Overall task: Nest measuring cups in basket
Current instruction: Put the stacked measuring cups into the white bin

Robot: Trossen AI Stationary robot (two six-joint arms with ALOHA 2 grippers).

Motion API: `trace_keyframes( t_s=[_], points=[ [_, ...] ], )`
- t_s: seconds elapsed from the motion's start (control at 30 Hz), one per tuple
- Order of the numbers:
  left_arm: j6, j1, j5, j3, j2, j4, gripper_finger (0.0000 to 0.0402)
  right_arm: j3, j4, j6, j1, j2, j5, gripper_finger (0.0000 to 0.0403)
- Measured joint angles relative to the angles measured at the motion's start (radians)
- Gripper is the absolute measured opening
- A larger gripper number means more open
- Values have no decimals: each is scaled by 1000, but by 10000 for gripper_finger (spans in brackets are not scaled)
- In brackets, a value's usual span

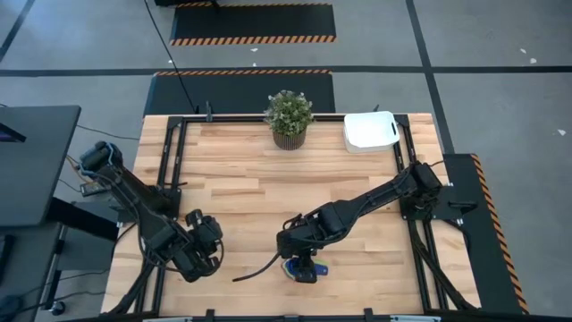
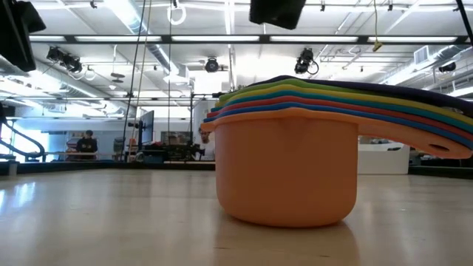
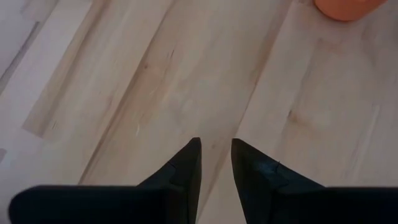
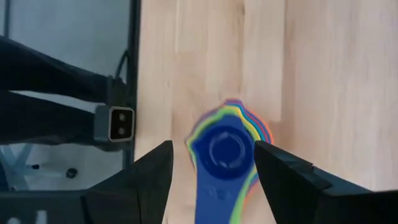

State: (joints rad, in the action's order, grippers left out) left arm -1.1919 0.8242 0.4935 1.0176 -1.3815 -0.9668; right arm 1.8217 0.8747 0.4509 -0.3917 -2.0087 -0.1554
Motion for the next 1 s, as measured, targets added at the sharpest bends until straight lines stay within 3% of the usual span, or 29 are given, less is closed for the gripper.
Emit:
trace_keyframes(
  t_s=[0.33,1.0],
  points=[
    [8,0,0,0,3,6,95,0,-44,81,0,-1,-104,229],
    [10,-2,0,0,3,20,95,0,14,43,-143,-1,-45,229]
  ],
)
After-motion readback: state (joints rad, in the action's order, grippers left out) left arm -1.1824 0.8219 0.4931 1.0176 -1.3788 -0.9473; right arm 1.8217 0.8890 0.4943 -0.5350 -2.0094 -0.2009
